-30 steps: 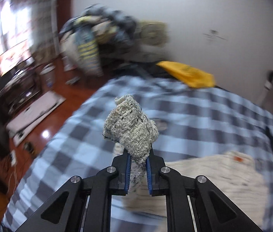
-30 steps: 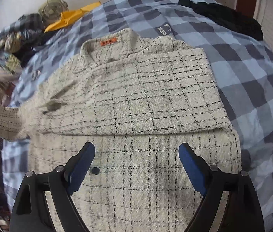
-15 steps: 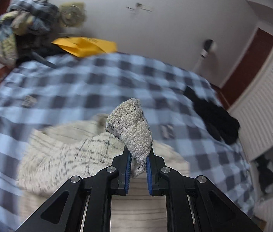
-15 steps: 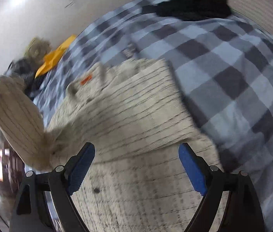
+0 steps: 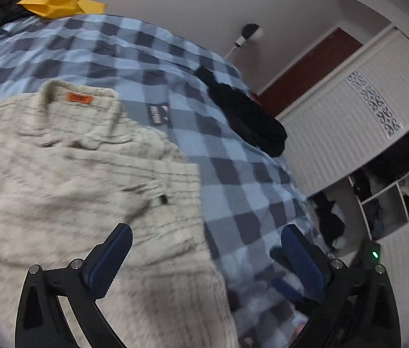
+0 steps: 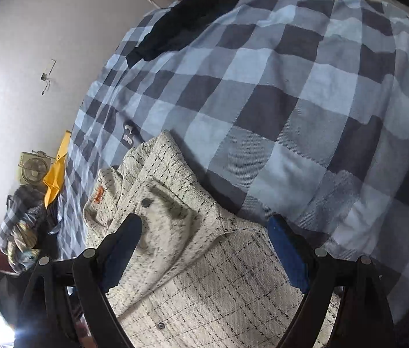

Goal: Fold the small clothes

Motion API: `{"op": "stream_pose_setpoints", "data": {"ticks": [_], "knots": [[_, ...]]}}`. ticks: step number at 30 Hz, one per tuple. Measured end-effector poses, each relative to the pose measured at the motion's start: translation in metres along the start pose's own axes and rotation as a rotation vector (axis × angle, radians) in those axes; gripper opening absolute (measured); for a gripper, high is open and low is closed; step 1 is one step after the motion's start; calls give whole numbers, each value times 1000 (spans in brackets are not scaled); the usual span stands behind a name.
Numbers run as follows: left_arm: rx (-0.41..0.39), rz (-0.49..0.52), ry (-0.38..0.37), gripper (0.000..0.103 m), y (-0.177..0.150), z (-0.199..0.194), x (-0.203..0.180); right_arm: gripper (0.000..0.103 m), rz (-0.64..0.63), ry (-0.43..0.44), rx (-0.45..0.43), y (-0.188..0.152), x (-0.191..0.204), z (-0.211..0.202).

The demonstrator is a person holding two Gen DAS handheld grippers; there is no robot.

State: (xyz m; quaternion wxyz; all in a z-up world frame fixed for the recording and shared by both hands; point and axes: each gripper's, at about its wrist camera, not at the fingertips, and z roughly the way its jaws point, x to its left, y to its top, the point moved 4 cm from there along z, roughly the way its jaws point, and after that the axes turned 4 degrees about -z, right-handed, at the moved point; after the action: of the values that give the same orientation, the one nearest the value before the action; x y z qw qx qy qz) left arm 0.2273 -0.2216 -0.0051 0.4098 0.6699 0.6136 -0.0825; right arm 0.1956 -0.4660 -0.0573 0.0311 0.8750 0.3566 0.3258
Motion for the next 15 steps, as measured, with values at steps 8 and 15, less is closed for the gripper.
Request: {"op": "stream_pose_setpoints", "data": {"ticks": [8,15], "knots": [[-43,105,579,103,-60,-107,100,86,-165,-9,85,-7,20,21],[-55,2,754,103,-86,-174,192,86,-473,-132,158,-9,60,80]]}}
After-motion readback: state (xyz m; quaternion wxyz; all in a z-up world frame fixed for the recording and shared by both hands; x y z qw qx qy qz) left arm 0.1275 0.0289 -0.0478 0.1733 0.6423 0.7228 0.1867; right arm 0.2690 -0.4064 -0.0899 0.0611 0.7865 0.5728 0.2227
